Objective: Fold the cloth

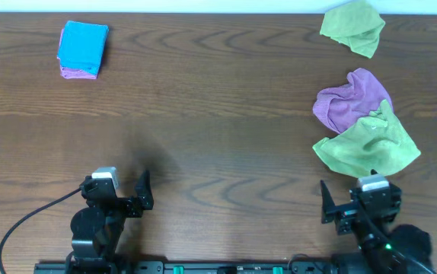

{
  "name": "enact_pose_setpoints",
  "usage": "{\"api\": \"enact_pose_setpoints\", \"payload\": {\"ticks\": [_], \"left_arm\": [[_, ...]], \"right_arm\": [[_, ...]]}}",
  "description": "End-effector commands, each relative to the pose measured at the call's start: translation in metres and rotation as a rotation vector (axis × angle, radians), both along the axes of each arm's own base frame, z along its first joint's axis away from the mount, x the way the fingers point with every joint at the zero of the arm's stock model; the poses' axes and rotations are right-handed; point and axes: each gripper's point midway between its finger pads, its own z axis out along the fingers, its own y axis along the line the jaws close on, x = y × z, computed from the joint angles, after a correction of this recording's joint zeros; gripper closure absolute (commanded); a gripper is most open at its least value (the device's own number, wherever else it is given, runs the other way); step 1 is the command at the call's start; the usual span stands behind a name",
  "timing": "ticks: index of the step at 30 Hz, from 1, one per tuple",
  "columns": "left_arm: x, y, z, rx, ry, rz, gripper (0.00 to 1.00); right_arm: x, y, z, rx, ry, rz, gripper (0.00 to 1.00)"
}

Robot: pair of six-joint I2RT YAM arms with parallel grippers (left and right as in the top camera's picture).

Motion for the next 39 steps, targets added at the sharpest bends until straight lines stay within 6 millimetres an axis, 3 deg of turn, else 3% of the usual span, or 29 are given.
{"api": "enact_pose_setpoints", "payload": {"ticks": [1,17,39], "left_arm": [[0.0,0.001,-0.008,0.004,0.013,0.006,0.05],[0.0,0.001,-0.008,0.004,0.013,0.006,0.05],[0.0,0.001,-0.008,0.004,0.013,0.006,0.04]], "right_arm": [[0.001,-0.007,-0.023,-0.035,0.002,-0.03,0.01],[0.003,-0.008,-0.133,-0.039,0.253,-0.027,0.01],[0.004,-0.008,-0.131,-0.039,0.242,-0.027,0.01]]}}
